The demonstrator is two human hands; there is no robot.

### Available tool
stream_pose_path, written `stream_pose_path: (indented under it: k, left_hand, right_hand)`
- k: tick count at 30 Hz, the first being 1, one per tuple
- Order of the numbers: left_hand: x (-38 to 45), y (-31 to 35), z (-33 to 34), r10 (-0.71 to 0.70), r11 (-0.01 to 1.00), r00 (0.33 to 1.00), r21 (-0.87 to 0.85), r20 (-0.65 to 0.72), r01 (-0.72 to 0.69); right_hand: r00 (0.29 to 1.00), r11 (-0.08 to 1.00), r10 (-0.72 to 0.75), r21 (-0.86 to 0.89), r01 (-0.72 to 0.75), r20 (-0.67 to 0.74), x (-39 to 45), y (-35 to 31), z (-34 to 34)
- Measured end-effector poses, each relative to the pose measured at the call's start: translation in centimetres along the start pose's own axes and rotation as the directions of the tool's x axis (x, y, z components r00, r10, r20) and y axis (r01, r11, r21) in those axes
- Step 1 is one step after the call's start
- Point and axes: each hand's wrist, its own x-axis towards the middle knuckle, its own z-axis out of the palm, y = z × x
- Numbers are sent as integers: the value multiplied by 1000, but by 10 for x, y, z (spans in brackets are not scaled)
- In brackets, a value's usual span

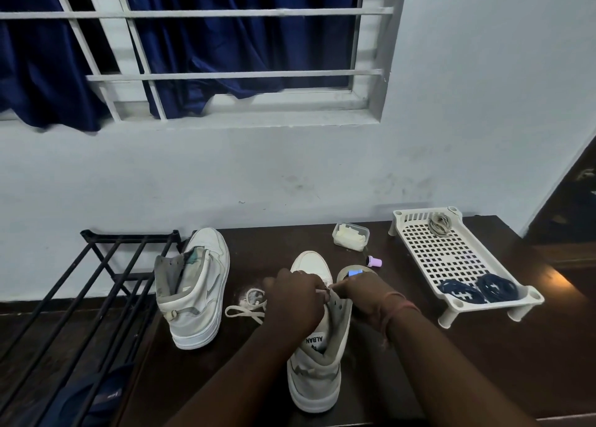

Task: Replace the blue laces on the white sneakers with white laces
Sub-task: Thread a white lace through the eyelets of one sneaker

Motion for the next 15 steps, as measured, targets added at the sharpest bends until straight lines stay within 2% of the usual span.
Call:
stream_pose_path:
  k: [2, 3, 4, 5, 6, 7, 8, 9, 10, 11, 12, 13, 14, 15]
  left_hand:
    - [-3, 1, -6, -89, 995, 996, -36, -20, 88]
    - [-5, 1, -8, -150, 986, 988, -76, -37, 147]
    - [-6, 0, -11, -223, 967, 974, -140, -41, 215]
    - [-7, -2, -14, -301, 931, 953, -222, -15, 291]
    - [-7, -6, -16, -373, 877, 927, -312, 41, 367]
    - [-6, -11, -17, -423, 817, 899, -380, 115, 433]
    - [-6, -17, -18, -442, 770, 877, -423, 187, 478]
    - [-7, -22, -18, -444, 733, 861, -454, 247, 507]
    - [-7, -26, -19, -444, 699, 846, -478, 295, 532]
    - [-8, -27, -21, -447, 665, 830, -497, 333, 558]
    - [-8, -28, -24, -452, 642, 816, -503, 361, 579]
    - [-7, -27, -26, -450, 638, 808, -496, 379, 588]
    - [-6, -25, -28, -440, 652, 808, -479, 392, 588]
    - [-5, -24, -27, -428, 667, 808, -462, 405, 585]
  right_hand:
    - [998, 990, -45, -138, 38, -48, -6, -11, -4]
    - [982, 983, -115, -159, 91, -149, -7, -19, -8]
    - [928, 975, -216, -119, 189, -302, -9, -27, -14]
    - [838, 946, -276, 20, 323, -472, -12, -36, -22]
    - [727, 845, -264, 212, 491, -634, -18, -45, -30]
    - [643, 688, -223, 349, 637, -733, -22, -50, -39]
    - [592, 583, -236, 376, 720, -770, -29, -54, -44]
    - [590, 621, -284, 324, 713, -756, -29, -53, -47]
    - [626, 738, -359, 200, 645, -693, -28, -48, -48]
    - [718, 858, -424, 7, 513, -552, -26, -43, -45]
    - [830, 906, -423, -171, 387, -364, -25, -36, -38]
    - [904, 883, -386, -355, 306, -182, -22, -25, -30]
    - [946, 832, -320, -493, 255, -50, -21, -19, -22]
    - [968, 805, -251, -551, 221, 20, -21, -15, -14]
